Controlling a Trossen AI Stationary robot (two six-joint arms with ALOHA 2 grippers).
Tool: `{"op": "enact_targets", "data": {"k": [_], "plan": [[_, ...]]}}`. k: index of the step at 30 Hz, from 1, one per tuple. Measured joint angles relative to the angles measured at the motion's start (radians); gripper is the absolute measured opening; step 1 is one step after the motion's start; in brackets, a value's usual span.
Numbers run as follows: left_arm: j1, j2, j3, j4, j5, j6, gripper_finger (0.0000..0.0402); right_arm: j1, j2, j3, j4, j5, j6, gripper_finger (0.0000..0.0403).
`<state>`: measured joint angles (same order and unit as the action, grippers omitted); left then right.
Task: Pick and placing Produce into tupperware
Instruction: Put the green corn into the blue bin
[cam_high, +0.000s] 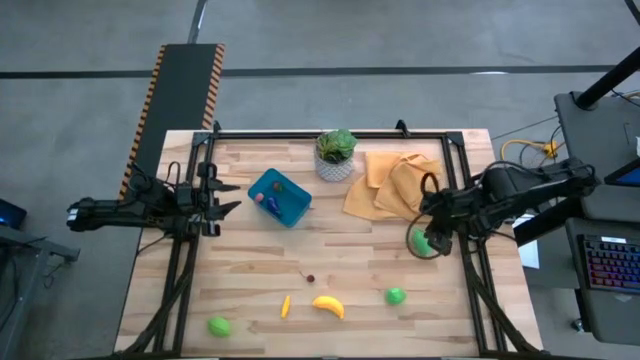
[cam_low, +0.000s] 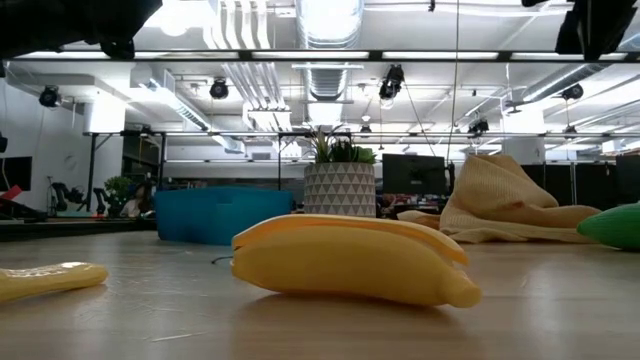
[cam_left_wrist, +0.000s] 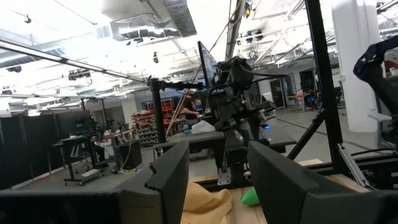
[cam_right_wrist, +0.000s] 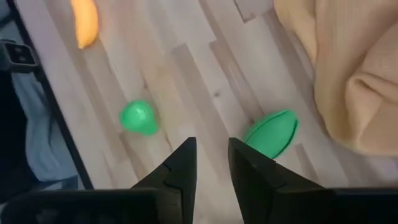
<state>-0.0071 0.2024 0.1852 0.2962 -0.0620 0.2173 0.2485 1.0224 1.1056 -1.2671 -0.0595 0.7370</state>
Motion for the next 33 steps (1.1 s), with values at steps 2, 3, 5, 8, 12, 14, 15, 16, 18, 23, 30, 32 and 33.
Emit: {"op": "enact_targets", "data": {"k": [2,3,5,8,12,14,15,16,18,23,30,32,33], "plan": [[0.000,0.000,0.000,0.000,0.000,0.000,0.0151,0.000,0.037,0.020,-0.015,-0.024,0.029,0.0095],[0.000,0.000,0.000,0.000,0.000,0.000,0.0151,0.000,0.054,0.028,-0.016,-0.050,0.039,0.0103],[0.000,0.000,0.000,0.000,0.000,0.000,0.0151,0.003,0.085,0.041,-0.015,-0.077,0.053,0.0128],[0.000,0.000,0.000,0.000,0.000,0.000,0.0151,0.009,0.131,0.042,-0.017,-0.105,0.091,0.0177],[0.000,0.000,0.000,0.000,0.000,0.007,0.0151,0.008,0.197,0.002,-0.063,-0.095,0.151,0.0247],[0.000,0.000,0.000,0.000,0.000,0.007,0.0151,0.008,0.238,-0.030,-0.092,-0.090,0.154,0.0275],[0.000,0.000,0.000,0.000,0.000,0.007,0.0151,0.008,0.257,-0.048,-0.106,-0.086,0.153,0.0287],[0.000,0.000,0.000,0.000,0.000,0.008,0.0151,0.008,0.275,-0.065,-0.116,-0.082,0.156,0.0297],[0.000,0.000,0.000,0.000,0.000,0.008,0.0151,0.009,0.309,-0.099,-0.112,-0.065,0.170,0.0313],[0.000,0.000,0.000,0.000,0.000,0.008,0.0151,0.009,0.374,-0.160,-0.071,-0.041,0.210,0.0335],[0.000,0.000,0.000,0.000,0.000,0.008,0.0151,0.009,0.400,-0.217,0.075,0.005,0.232,0.0351],[0.000,0.000,0.000,0.001,0.000,0.008,0.0151,0.009,0.398,-0.231,0.081,0.026,0.235,0.0354],[0.000,0.000,0.000,0.000,0.000,0.008,0.0151,0.008,0.396,-0.239,0.081,0.034,0.244,0.0354]]}}
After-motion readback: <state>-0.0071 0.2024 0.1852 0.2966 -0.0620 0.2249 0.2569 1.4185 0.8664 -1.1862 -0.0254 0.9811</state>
